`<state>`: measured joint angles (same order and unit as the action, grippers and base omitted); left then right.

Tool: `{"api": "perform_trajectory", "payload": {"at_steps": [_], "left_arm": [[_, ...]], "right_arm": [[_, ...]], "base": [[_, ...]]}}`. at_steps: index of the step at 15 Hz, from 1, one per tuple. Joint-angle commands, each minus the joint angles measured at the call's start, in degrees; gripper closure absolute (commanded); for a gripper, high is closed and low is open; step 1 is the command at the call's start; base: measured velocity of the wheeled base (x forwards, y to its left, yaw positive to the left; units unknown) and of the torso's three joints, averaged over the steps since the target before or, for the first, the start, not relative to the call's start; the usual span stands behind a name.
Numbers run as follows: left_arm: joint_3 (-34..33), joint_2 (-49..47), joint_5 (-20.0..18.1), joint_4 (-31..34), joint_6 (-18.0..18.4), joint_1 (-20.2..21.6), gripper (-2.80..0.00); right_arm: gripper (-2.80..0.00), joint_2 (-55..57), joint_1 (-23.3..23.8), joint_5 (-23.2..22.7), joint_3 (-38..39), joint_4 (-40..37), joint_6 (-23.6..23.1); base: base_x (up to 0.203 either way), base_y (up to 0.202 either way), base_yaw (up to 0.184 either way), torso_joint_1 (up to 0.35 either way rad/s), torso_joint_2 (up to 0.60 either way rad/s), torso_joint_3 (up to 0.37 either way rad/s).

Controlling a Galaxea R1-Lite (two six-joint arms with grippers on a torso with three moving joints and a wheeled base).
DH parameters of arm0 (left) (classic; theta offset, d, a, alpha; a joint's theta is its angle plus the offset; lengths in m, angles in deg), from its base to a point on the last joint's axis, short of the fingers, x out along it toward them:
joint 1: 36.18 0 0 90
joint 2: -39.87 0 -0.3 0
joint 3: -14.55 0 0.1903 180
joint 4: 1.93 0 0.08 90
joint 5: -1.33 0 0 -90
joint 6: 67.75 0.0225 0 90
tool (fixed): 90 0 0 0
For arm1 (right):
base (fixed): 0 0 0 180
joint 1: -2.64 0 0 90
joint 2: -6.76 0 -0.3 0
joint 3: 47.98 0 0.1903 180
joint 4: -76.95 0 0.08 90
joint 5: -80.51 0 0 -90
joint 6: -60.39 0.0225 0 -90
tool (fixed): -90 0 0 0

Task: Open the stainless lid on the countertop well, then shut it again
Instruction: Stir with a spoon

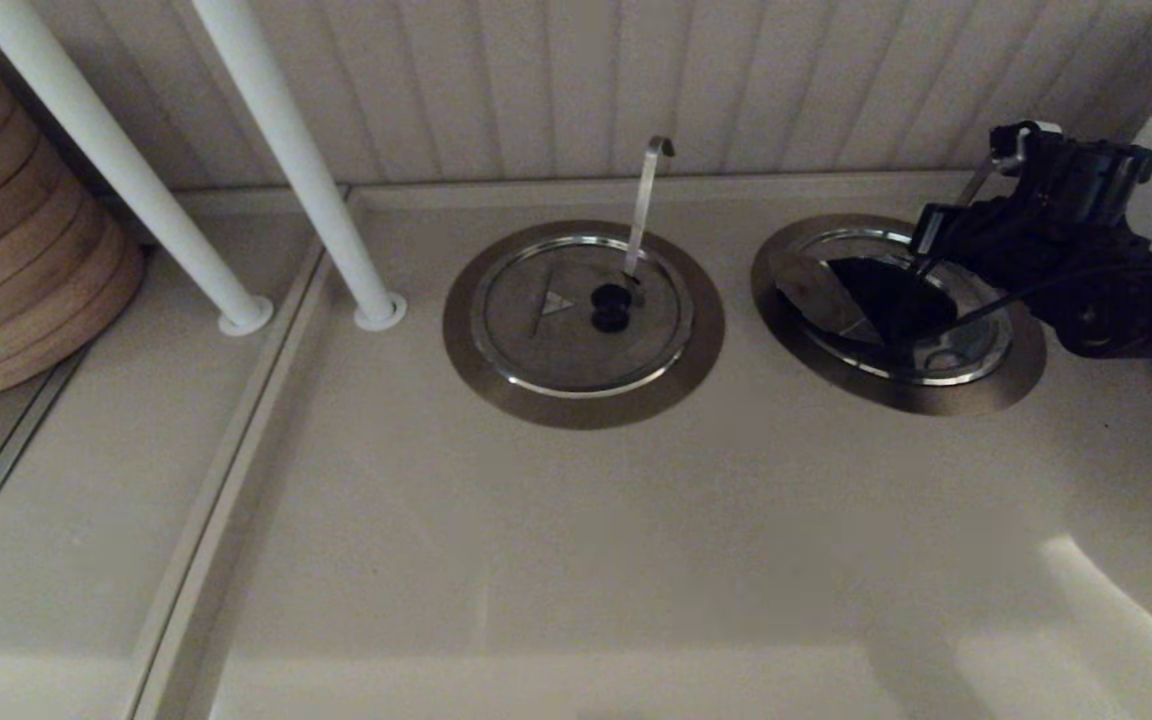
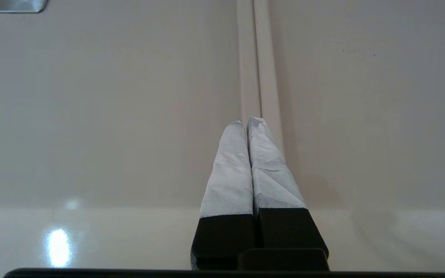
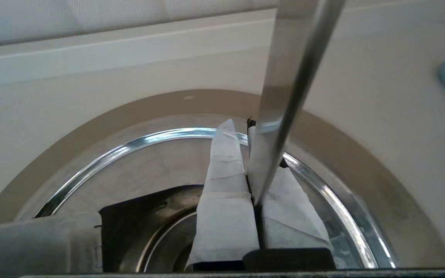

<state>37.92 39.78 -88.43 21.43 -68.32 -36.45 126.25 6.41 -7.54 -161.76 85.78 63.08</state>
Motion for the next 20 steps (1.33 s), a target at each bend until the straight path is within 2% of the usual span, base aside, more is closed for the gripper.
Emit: {"api": "perform_trajectory", "payload": {"at_steps": [1, 3, 4, 8, 20], "left_arm": [[0.00, 0.01, 0.02, -0.01, -0.04, 0.00, 0.00], [0.00, 0.01, 0.02, 0.01, -0.04, 0.00, 0.00], [0.00, 0.01, 0.02, 0.01, -0.04, 0.00, 0.00], [0.00, 0.01, 0.02, -0.02, -0.04, 0.05, 0.00], [0.00, 0.01, 0.02, 0.01, -0.04, 0.00, 0.00]], "right_arm": [[0.00, 2.02, 0.10, 0.29, -1.57, 0.06, 0.80], [0.00, 2.50, 0.10, 0.60, -2.06, 0.14, 1.52], [-2.80, 2.45, 0.18, 0.90, -2.14, 0.15, 1.52], [-2.80, 2.32, 0.28, 3.30, -3.45, 0.15, 1.43], [-2.80, 2.36, -0.43, 4.38, -3.66, 2.87, 1.87]], "base": [[0.000, 0.000, 0.000, 0.000, 0.00, 0.000], [0.000, 0.000, 0.000, 0.000, 0.00, 0.000], [0.000, 0.000, 0.000, 0.000, 0.00, 0.000], [0.000, 0.000, 0.000, 0.000, 0.00, 0.000], [0.000, 0.000, 0.000, 0.000, 0.00, 0.000]]}}
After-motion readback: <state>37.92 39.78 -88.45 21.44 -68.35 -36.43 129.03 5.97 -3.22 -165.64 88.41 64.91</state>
